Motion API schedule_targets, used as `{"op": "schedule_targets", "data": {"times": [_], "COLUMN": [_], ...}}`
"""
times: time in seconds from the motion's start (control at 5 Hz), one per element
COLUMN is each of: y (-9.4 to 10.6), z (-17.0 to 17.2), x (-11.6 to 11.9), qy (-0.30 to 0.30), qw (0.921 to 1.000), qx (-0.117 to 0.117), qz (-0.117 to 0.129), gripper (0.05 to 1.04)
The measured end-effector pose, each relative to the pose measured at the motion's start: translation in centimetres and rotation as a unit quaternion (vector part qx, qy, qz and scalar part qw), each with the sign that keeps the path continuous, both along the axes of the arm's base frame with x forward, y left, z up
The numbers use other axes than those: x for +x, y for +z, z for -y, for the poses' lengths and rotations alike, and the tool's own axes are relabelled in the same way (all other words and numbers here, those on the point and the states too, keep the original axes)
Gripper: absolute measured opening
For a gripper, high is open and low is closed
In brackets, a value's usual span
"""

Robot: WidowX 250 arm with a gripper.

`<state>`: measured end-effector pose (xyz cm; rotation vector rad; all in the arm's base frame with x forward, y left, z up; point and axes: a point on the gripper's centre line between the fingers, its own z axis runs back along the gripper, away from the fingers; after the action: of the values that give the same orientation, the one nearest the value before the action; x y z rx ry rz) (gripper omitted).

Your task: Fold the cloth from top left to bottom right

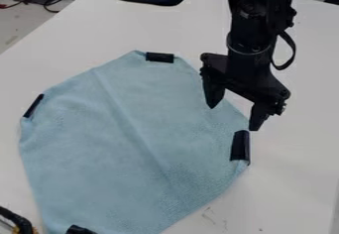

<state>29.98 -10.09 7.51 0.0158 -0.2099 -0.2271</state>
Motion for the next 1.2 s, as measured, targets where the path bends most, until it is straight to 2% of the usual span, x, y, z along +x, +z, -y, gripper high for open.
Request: {"op": "schedule_targets", "data": {"times": [0.2,0.4,0.8,1.0,1.2], "y": [-0.8,-0.6,-0.4,0.0,0.7], "z": [-0.1,0.0,-2.2,-5.3,-8.6], "x": [-0.2,1.6,5.5,7.9,9.9], "qy": [-0.002,-0.034,-0.044,-0.033,-0.027], "qw": [0.9999,0.9991,0.9983,0.9980,0.9961], "qx": [0.006,0.016,0.036,0.053,0.084], "qz": [-0.014,-0.018,-0.013,-0.012,0.001], "gripper": [1.001,1.001,1.001,1.001,1.000]}}
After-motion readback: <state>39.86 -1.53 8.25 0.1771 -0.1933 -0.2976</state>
